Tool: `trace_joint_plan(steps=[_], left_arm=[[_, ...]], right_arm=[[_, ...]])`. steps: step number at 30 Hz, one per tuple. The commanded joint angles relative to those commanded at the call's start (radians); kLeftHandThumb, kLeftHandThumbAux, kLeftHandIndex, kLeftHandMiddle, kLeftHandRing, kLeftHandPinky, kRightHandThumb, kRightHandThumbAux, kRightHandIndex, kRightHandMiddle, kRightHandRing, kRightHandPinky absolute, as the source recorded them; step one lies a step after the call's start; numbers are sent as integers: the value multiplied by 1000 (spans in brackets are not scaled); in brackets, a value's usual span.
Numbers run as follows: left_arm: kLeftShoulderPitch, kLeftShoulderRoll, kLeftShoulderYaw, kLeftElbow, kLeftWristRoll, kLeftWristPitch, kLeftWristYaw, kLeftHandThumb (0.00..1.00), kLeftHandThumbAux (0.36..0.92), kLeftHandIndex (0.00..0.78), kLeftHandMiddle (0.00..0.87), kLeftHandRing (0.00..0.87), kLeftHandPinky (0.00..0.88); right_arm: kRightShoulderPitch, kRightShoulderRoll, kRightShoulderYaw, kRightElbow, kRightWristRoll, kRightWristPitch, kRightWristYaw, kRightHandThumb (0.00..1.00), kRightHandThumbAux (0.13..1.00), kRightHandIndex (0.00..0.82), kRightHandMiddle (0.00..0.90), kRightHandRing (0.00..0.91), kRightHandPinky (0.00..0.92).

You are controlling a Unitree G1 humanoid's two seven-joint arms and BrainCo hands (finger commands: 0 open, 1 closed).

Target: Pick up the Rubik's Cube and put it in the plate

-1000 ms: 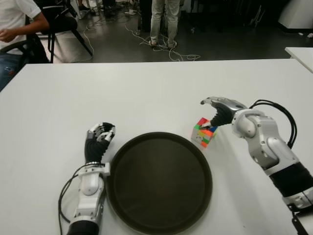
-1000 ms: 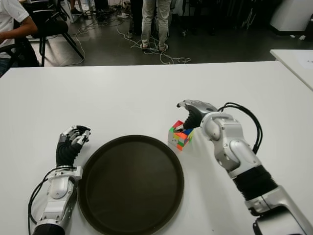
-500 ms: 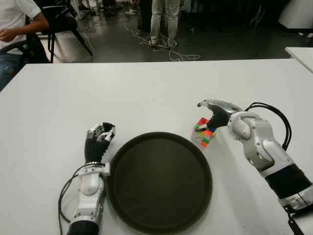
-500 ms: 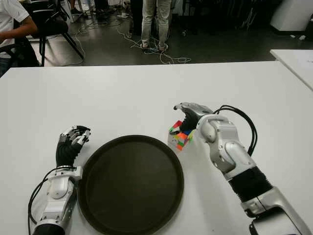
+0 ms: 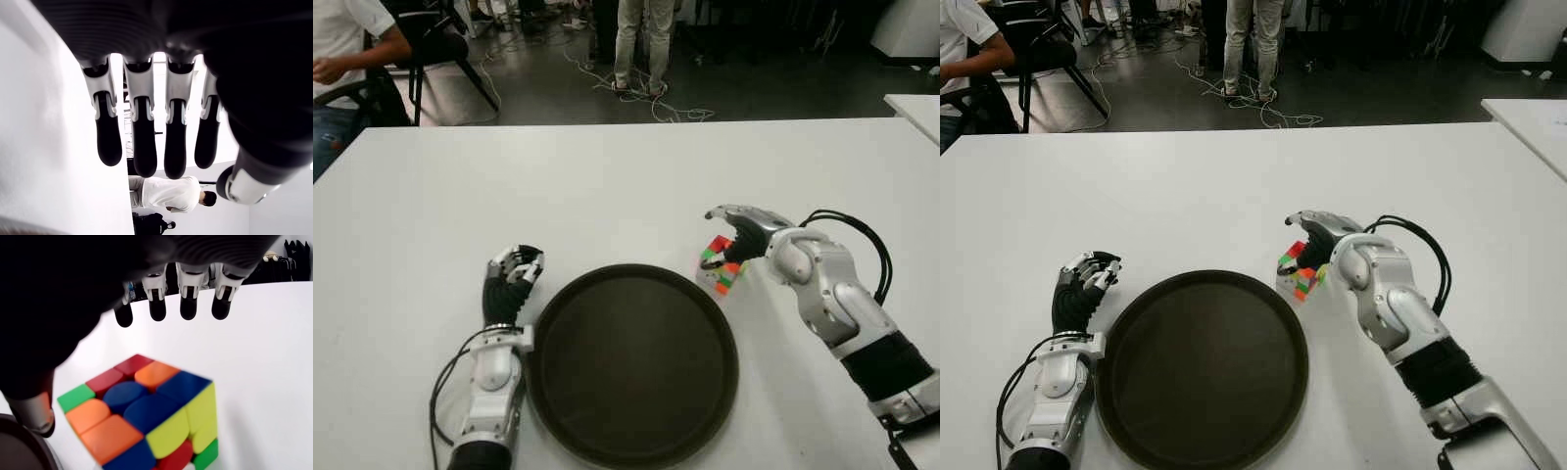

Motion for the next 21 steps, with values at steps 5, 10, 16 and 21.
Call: trace_joint_plan(steps=[5, 10, 16, 21], left_arm=[[-3, 0, 2, 5, -3, -2, -2, 834, 676, 441, 438, 398, 449], [-4, 1, 2, 9, -7, -10, -8, 833, 676, 439, 440, 404, 450], [-4, -2, 4, 8, -12, -19, -15, 834, 676, 444, 436, 401, 451], [-2, -3, 6, 4, -14, -17, -16, 835, 675, 450, 432, 395, 448]], right_arm=[[5, -1, 1, 4, 9, -14, -9, 142, 603, 0, 0, 0, 55], [6, 3, 8, 12, 6, -13, -13, 183, 625, 0, 0, 0, 57], [13, 6, 11, 25, 9, -27, -29, 158, 613, 0, 0, 0, 57], [19, 7, 9, 32, 17, -40, -39, 123, 594, 0, 0, 0, 62]])
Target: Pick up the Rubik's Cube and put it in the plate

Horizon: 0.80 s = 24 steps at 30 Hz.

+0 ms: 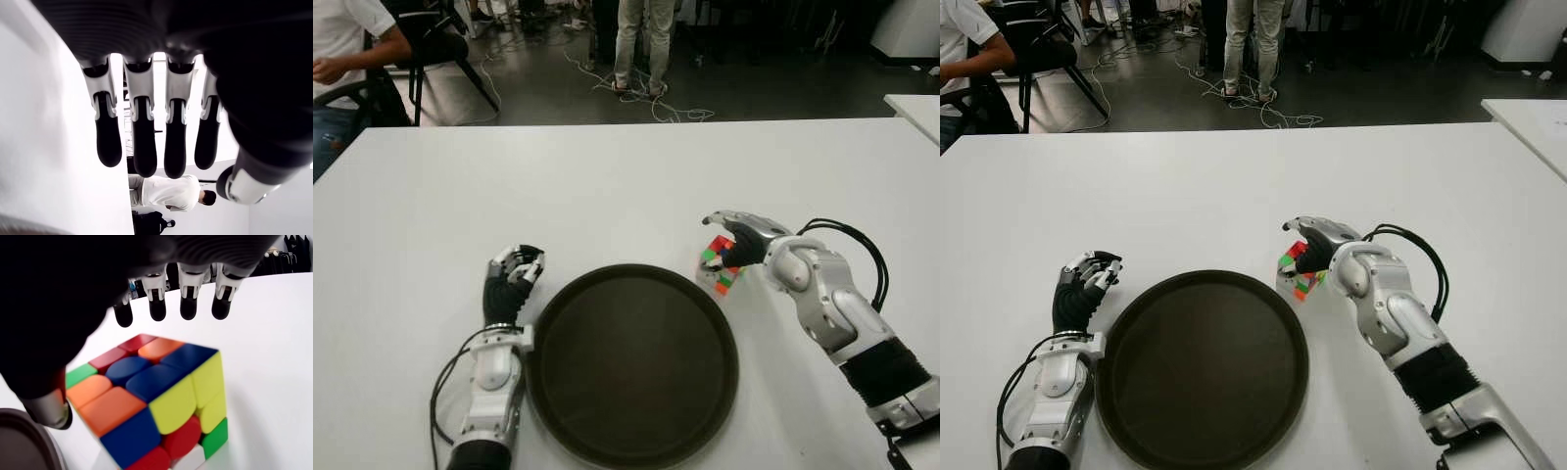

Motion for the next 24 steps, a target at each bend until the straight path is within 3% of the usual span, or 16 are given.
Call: trace_joint_plan(steps=[9, 24], left_arm=[[0, 0, 3, 1, -1, -1, -1, 835, 675, 454, 430, 390, 443], [-2, 0, 6, -5, 3, 4, 1, 836, 675, 451, 431, 393, 440]], right_arm=[[4, -1, 3, -1, -2, 12, 12, 143, 588, 0, 0, 0, 93], [11, 3, 2, -7, -1, 23, 11, 113, 566, 0, 0, 0, 70]])
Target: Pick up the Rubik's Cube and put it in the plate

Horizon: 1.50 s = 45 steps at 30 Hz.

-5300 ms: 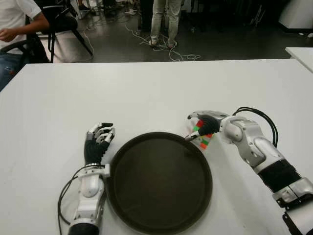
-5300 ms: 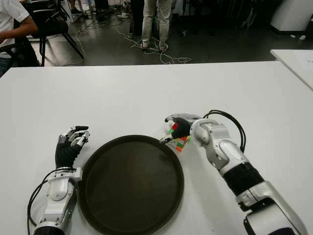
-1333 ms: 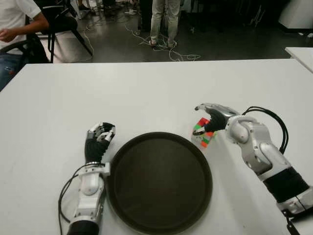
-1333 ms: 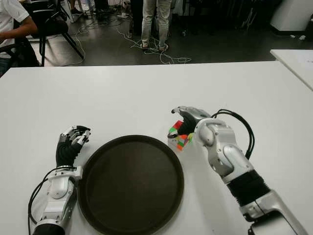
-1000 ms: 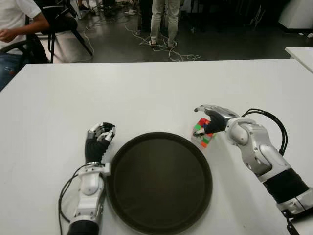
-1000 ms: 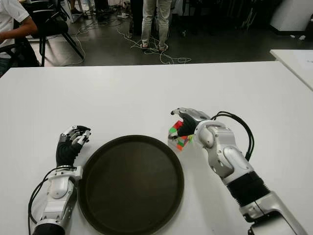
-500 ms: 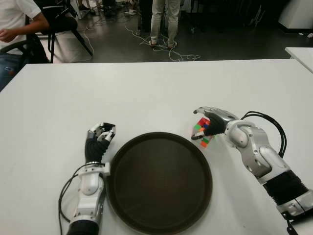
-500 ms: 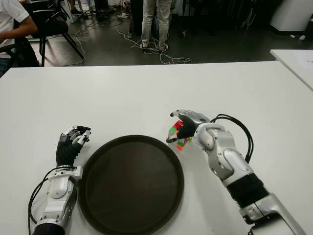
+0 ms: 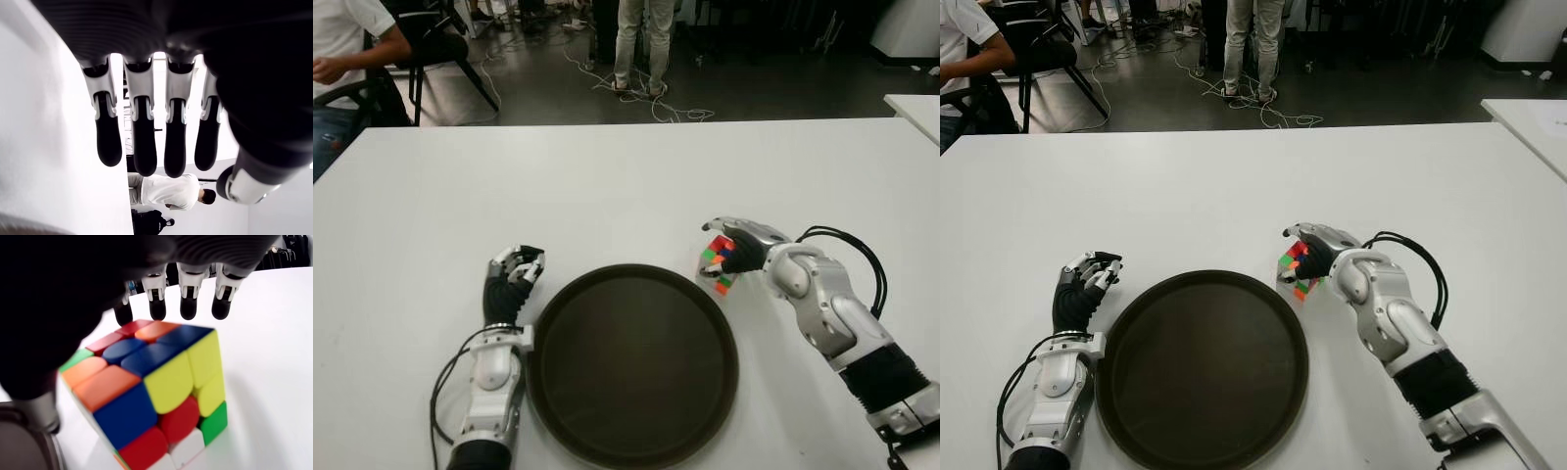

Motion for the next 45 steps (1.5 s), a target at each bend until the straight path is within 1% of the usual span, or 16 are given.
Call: trace_joint_plan(steps=[7, 10, 14, 25, 34, 40, 45], left_arm=[[-2, 0, 0, -1, 2, 4, 1, 834, 676, 435, 443, 409, 442], [2, -1, -2, -9, 4, 2, 1, 834, 676, 434, 444, 410, 444], [3, -1, -2, -14, 4, 7, 1, 833, 676, 434, 444, 412, 450], [0, 4, -2, -6, 1, 7, -9, 835, 676, 447, 434, 402, 449], [0, 4, 5, 3, -1, -1, -6, 835, 675, 445, 437, 405, 446], [-4, 6, 6, 10, 2, -2, -3, 832, 677, 423, 451, 421, 454], [-8, 9, 8, 24, 5, -3, 0, 831, 677, 422, 451, 417, 448]], right_arm=[[-1, 1, 2, 0, -2, 10, 7, 112, 555, 0, 0, 0, 74], [2, 2, 4, -11, -8, 25, 14, 124, 551, 0, 0, 0, 67], [6, 0, 7, -24, -13, 38, 21, 115, 539, 0, 0, 0, 67], [13, 2, 7, -46, -9, 61, 28, 95, 550, 0, 0, 0, 79], [18, 4, 6, -45, -5, 63, 24, 109, 565, 0, 0, 0, 99], [24, 2, 3, -46, -3, 52, 14, 101, 558, 0, 0, 0, 105], [25, -2, 4, -52, -4, 50, 23, 125, 574, 0, 0, 0, 100]])
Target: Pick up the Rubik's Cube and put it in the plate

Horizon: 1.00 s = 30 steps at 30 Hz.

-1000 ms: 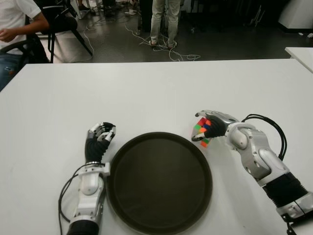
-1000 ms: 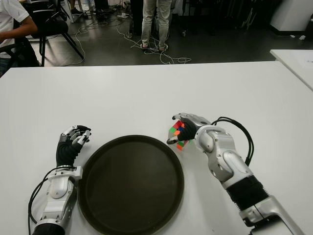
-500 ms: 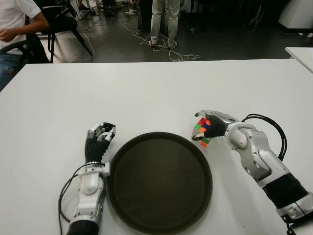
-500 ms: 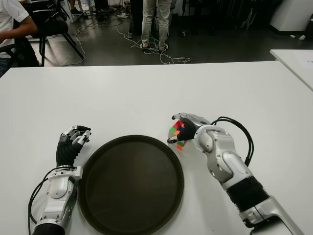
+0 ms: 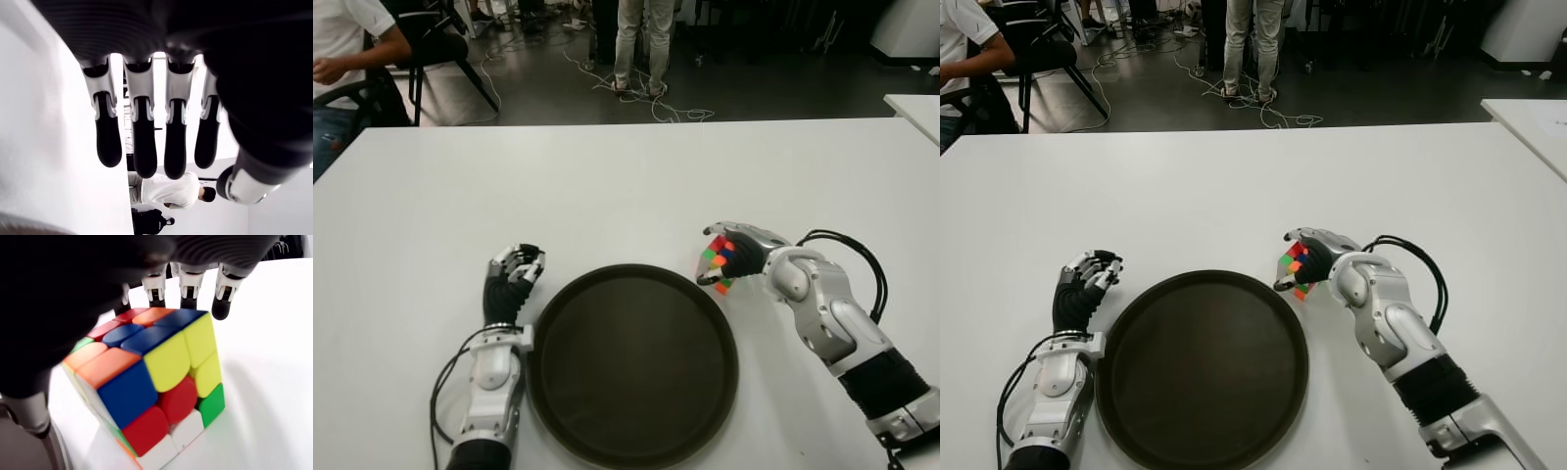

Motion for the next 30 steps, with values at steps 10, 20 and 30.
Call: trace_joint_plan(steps=[10, 20, 30], left_arm=[[-9, 1, 8, 26, -6, -13, -1, 833, 676, 435, 444, 408, 436], [-12, 3, 9, 36, -6, -24, -1, 830, 678, 416, 454, 415, 437], [-13, 4, 11, 37, -9, -24, -7, 834, 675, 439, 441, 409, 449]], right_arm=[[3, -1, 4, -11, -8, 16, 10, 109, 570, 0, 0, 0, 93], [2, 6, 6, -10, -9, 37, 14, 138, 609, 0, 0, 0, 99], [5, 7, 14, -14, -16, 58, 13, 112, 611, 0, 0, 0, 65]])
